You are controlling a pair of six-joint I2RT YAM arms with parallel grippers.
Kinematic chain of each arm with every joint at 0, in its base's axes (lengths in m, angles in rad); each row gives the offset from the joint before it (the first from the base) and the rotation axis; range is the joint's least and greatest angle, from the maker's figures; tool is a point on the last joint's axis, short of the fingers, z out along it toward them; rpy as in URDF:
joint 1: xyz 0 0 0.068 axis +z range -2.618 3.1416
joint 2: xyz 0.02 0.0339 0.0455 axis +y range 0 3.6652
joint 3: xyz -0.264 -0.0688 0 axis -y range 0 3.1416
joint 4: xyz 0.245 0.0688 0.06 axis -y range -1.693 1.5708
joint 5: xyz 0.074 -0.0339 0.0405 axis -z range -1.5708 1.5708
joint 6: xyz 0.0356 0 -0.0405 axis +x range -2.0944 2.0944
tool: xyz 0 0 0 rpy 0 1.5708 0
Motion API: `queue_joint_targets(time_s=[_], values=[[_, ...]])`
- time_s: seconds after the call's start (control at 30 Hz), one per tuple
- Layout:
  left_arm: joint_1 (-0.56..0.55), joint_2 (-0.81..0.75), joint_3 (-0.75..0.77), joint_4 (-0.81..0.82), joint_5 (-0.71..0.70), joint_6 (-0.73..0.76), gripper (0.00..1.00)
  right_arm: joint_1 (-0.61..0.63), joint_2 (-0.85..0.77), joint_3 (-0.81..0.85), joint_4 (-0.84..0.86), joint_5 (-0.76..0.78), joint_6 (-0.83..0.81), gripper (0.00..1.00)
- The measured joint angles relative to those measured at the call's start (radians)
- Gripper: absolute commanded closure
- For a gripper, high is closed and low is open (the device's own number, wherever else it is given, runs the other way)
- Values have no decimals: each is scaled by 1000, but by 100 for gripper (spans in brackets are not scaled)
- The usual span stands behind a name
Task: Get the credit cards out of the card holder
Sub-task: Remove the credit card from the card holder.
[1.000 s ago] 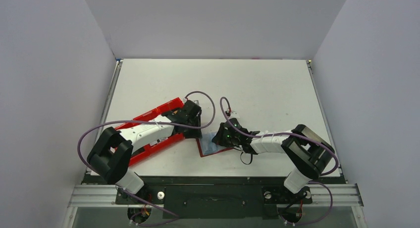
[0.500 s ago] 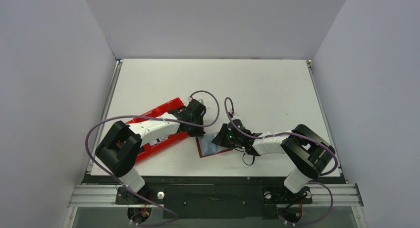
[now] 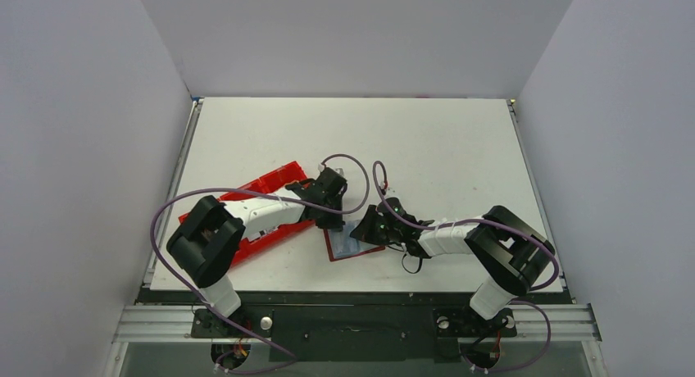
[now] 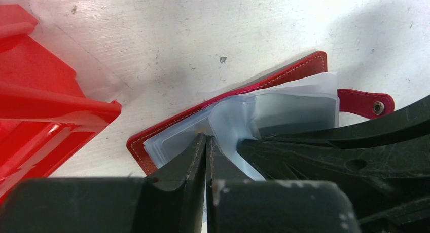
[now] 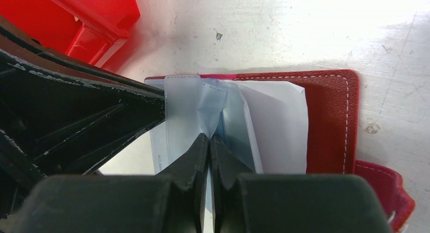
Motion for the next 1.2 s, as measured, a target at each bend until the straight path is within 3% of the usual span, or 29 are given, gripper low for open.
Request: queue_joint_targets(time_s=[0.07,0.13,0.27,0.77,1.0,1.2], values=[[-2,0,0,5,3,0,100,0,-1,1,-3,0,-1,89],[-5,0,0,6,3,0,100,0,-9,3,-22,0,-1,73],[-6,0,0,6,21,-1,100,1,-61,17,-103,2,-10,64],[-29,0,3,13,68,-5,100,1,-261,47,-382,135,-35,56],[-63,11,59,17,78,-5,100,1,-435,47,-505,264,-36,54],[-93,80,117,24,79,-5,100,1,-491,39,-564,323,-37,54]])
